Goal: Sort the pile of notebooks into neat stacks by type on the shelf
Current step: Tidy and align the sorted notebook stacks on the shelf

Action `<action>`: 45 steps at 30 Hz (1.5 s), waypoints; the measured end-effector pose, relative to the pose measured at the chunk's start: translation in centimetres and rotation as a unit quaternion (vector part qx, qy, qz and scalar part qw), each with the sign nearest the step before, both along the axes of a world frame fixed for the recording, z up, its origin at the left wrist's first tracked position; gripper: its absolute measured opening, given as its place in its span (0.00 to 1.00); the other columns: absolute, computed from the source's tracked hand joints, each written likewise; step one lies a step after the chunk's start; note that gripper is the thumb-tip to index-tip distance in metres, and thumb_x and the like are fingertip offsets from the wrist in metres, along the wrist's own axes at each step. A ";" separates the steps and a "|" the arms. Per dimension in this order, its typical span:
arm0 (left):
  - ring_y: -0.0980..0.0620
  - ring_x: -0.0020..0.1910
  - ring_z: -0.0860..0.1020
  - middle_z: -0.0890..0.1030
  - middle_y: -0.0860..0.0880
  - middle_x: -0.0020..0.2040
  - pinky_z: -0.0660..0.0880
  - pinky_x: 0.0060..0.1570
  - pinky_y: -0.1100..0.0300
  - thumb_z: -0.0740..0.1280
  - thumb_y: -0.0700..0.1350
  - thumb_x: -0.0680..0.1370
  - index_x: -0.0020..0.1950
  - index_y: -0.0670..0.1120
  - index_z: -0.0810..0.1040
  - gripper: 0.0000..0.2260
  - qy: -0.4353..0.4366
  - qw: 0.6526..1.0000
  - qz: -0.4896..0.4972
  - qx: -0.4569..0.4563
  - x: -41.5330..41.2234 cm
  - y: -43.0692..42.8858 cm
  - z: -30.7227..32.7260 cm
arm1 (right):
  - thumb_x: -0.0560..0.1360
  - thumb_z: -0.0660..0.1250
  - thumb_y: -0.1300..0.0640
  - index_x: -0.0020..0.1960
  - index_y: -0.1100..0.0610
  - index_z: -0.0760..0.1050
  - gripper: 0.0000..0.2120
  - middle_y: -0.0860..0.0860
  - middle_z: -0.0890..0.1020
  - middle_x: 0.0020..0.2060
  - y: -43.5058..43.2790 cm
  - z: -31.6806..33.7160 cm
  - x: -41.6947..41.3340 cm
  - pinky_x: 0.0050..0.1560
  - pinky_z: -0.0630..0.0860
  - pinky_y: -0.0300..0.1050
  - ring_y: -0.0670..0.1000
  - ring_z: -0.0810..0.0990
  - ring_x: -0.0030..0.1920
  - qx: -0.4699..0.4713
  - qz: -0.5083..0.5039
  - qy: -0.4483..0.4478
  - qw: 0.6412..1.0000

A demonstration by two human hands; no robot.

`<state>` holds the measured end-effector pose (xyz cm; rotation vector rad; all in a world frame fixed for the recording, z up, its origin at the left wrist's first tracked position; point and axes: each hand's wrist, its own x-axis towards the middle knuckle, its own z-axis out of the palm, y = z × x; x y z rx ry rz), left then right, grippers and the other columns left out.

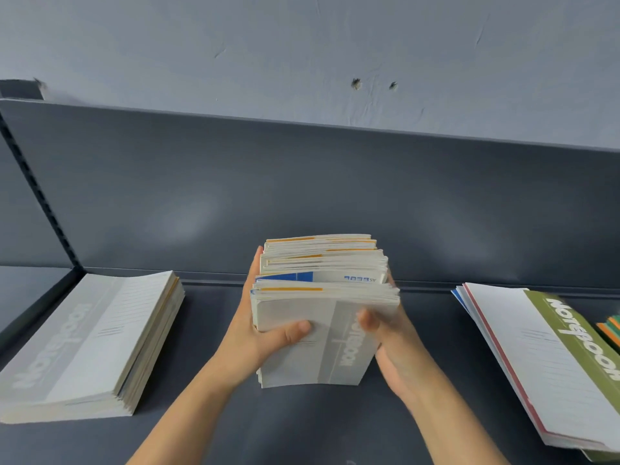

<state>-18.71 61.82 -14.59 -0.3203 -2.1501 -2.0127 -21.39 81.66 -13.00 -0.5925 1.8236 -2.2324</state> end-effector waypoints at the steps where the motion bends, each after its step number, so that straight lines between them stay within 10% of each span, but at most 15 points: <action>1: 0.52 0.66 0.75 0.77 0.53 0.66 0.72 0.66 0.48 0.80 0.61 0.58 0.77 0.48 0.57 0.54 -0.002 1.000 0.007 0.004 -0.1 0.0 -0.1 | 0.54 0.81 0.41 0.74 0.53 0.58 0.56 0.53 0.76 0.66 -0.5 0.1 0.1 0.64 0.72 0.52 0.53 0.75 0.66 0.007 -0.004 -0.007 1.000; 7: 0.51 0.64 0.76 0.78 0.51 0.65 0.72 0.66 0.43 0.79 0.51 0.61 0.72 0.48 0.67 0.42 -0.032 0.998 0.017 -0.052 -0.8 -0.7 0.2 | 0.50 0.83 0.44 0.75 0.50 0.56 0.61 0.43 0.78 0.62 -0.1 1.6 0.2 0.52 0.77 0.37 0.44 0.77 0.62 0.045 0.003 -0.018 0.999; 10: 0.50 0.66 0.75 0.77 0.50 0.66 0.71 0.66 0.42 0.80 0.51 0.62 0.71 0.48 0.68 0.40 -0.034 0.997 0.022 -0.061 -0.8 -0.8 0.1 | 0.55 0.78 0.39 0.77 0.41 0.43 0.61 0.27 0.58 0.71 0.0 4.9 0.8 0.72 0.62 0.44 0.33 0.57 0.72 0.169 -0.099 0.076 0.978; 14: 0.49 0.65 0.76 0.77 0.48 0.66 0.71 0.66 0.43 0.79 0.48 0.63 0.71 0.45 0.67 0.39 -0.025 0.997 0.014 -0.074 -0.7 -0.7 0.3 | 0.66 0.58 0.27 0.76 0.50 0.34 0.53 0.41 0.33 0.75 -3.0 9.1 2.7 0.74 0.32 0.47 0.41 0.30 0.73 0.498 -0.135 0.406 0.754; 18: 0.52 0.68 0.73 0.74 0.49 0.69 0.71 0.68 0.51 0.79 0.48 0.61 0.74 0.47 0.63 0.44 -0.008 0.996 0.009 -0.088 -0.5 -0.9 0.4 | 0.69 0.62 0.30 0.77 0.54 0.37 0.53 0.47 0.38 0.77 -5.3 7.9 2.4 0.75 0.36 0.47 0.46 0.36 0.76 0.651 -0.028 0.399 0.644; 22: 0.52 0.68 0.73 0.74 0.49 0.68 0.71 0.67 0.49 0.80 0.41 0.64 0.74 0.46 0.62 0.43 -0.003 0.995 -0.013 -0.094 -0.5 -1.1 0.2 | 0.73 0.67 0.43 0.78 0.50 0.47 0.41 0.44 0.42 0.77 -3.2 8.2 2.1 0.73 0.37 0.42 0.44 0.38 0.75 0.577 -0.022 0.458 0.675; 26: 0.49 0.70 0.71 0.73 0.49 0.70 0.68 0.69 0.43 0.80 0.44 0.64 0.75 0.46 0.61 0.44 -0.003 0.995 -0.021 -0.093 -0.6 -1.2 0.0 | 0.60 0.80 0.56 0.64 0.52 0.76 0.33 0.50 0.75 0.65 -0.7 6.2 2.3 0.66 0.63 0.50 0.49 0.65 0.65 0.520 -0.155 0.507 0.670; 32: 0.52 0.68 0.72 0.74 0.51 0.68 0.70 0.68 0.47 0.80 0.49 0.61 0.74 0.47 0.62 0.45 -0.013 0.995 -0.020 -0.097 -0.6 -1.2 -0.5 | 0.58 0.81 0.61 0.63 0.52 0.71 0.37 0.46 0.71 0.50 -0.1 4.0 2.9 0.56 0.66 0.42 0.49 0.68 0.50 0.482 -0.230 0.506 0.677; 45: 0.56 0.66 0.73 0.75 0.56 0.66 0.72 0.66 0.54 0.79 0.52 0.61 0.73 0.50 0.62 0.45 -0.028 0.995 -0.031 -0.091 -0.7 -1.2 -0.5 | 0.59 0.81 0.62 0.62 0.53 0.70 0.34 0.50 0.70 0.53 1.2 1.0 3.7 0.67 0.62 0.57 0.52 0.70 0.53 0.421 -0.340 0.550 0.636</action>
